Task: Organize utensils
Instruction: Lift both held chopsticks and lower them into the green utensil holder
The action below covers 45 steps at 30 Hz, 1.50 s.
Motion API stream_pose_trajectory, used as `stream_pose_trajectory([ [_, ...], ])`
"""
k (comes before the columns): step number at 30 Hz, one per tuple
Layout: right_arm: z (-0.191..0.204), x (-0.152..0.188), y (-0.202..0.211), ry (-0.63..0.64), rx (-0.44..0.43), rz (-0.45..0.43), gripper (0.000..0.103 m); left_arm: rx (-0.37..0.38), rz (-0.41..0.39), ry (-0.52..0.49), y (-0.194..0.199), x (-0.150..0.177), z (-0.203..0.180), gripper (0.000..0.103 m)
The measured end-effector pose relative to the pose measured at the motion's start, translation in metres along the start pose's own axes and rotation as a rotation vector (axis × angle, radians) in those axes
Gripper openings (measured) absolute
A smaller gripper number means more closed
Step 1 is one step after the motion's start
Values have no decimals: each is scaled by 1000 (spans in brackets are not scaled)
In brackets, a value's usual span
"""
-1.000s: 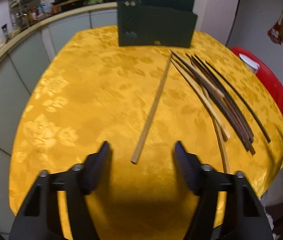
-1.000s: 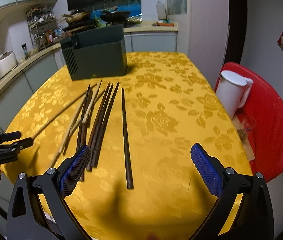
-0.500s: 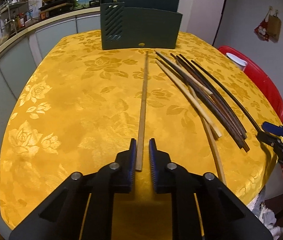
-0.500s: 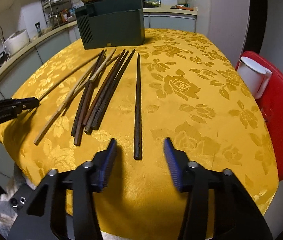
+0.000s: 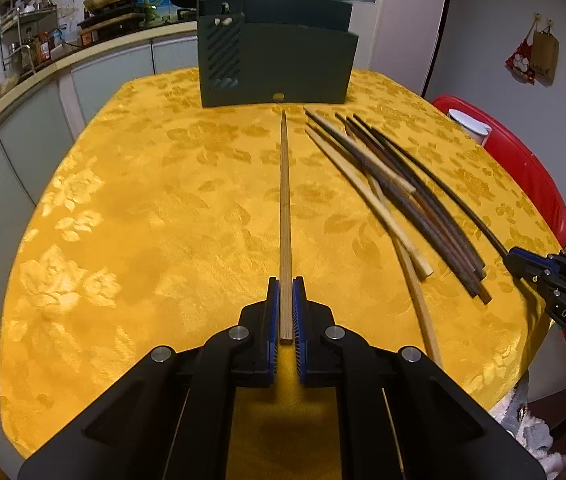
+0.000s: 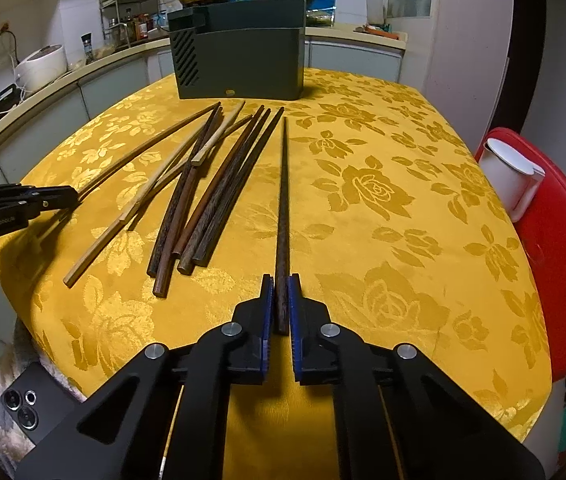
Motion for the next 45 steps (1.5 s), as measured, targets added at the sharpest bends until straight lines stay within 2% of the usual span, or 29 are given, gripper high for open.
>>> stream_pose_trajectory([
  [6,-3,-28,20,-35,-9,-77,8,-10,-103,-22,35,-37,-3,6],
  [12,-8,-81,40,-47,-37,-181,8,-19,-197,-66,60,-83,-7,6],
  [19,-8,-150,50,-56,-82,-287,8,-15,-261,-104,66,-138,-12,6],
  [28,-18,-216,27,-92,-128,-311,8,4,-281,-118,49,-189,-8,6],
  [36,-23,-259,11,-98,-128,-301,8,19,-268,-129,37,-225,-6,6],
  [45,-29,-309,15,-95,-118,-335,8,59,-260,-131,53,-275,-14,6],
])
Point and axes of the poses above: each gripper's, at about its wrist camera, not at the fingertips, and y roughly against the way its jaws point, z to its left, x to its underside, the point moved 8 cm from there along -y, roughly the way its jaws point, and after that the axes turned 10 degrees about -z, right-handed, at the moved point
